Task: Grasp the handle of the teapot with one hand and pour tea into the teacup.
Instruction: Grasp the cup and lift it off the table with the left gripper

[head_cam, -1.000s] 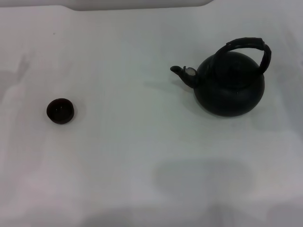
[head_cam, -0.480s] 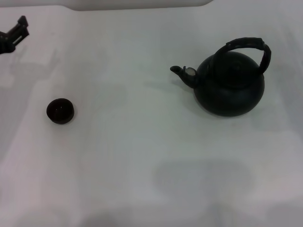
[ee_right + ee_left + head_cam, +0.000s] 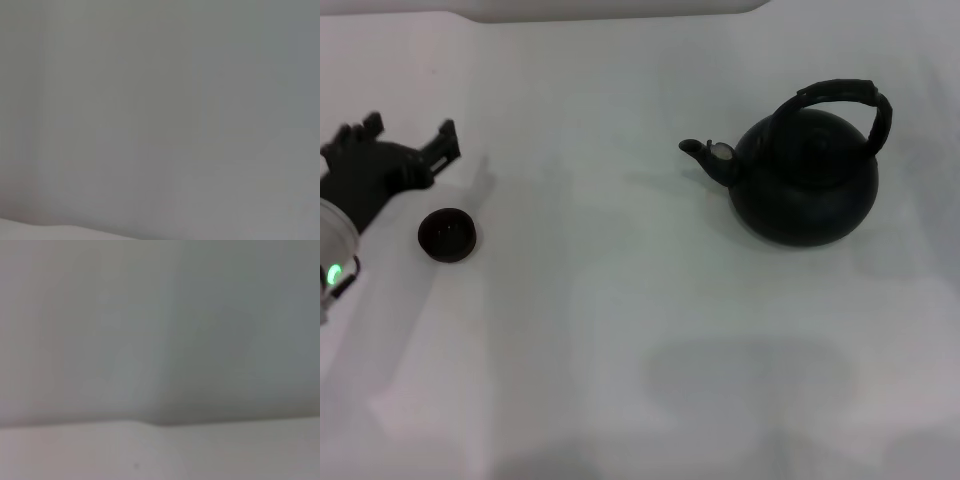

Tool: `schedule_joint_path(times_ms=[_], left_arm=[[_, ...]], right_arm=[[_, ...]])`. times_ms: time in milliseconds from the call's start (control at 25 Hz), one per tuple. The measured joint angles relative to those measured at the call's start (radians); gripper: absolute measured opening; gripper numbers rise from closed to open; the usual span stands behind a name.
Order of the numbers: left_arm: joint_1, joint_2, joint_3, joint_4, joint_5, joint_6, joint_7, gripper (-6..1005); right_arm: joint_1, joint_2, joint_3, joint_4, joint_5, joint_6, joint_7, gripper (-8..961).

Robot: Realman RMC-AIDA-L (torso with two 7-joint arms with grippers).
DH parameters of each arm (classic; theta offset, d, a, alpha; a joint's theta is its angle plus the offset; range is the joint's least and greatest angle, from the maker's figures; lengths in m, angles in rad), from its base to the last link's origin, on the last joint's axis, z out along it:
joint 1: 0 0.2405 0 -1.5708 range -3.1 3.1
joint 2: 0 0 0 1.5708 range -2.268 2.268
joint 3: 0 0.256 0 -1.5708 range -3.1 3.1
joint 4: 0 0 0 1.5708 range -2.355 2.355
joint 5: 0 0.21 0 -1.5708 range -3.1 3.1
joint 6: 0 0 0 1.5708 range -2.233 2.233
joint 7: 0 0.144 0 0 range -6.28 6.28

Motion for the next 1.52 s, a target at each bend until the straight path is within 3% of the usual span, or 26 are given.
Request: schedule_joint_path(times_ms=[280, 720, 1120, 1520], left_arm=[[0.011, -0.002, 0.09, 0.017, -0.071, 0.072, -0.003, 882], [0.046, -0.005, 0.138, 0.041, -0.102, 0.153, -0.005, 884], [0.022, -0.003, 0.122, -0.049, -0.167, 0.1, -0.007, 883], [0.022, -0.003, 0.153, -0.034, -0.175, 0.095, -0.007, 884]], right_arm=[[-0.01, -0.002, 0.0, 0.0, -0.001, 0.0, 0.0, 874], [-0.023, -0.006, 0.008, 0.007, 0.001, 0.0, -0.006, 873], [-0.015, -0.006, 0.008, 0.01, 0.005, -0.031, -0.015, 873], [-0.01, -0.007, 0.008, 0.011, 0.006, -0.032, -0.033, 873]])
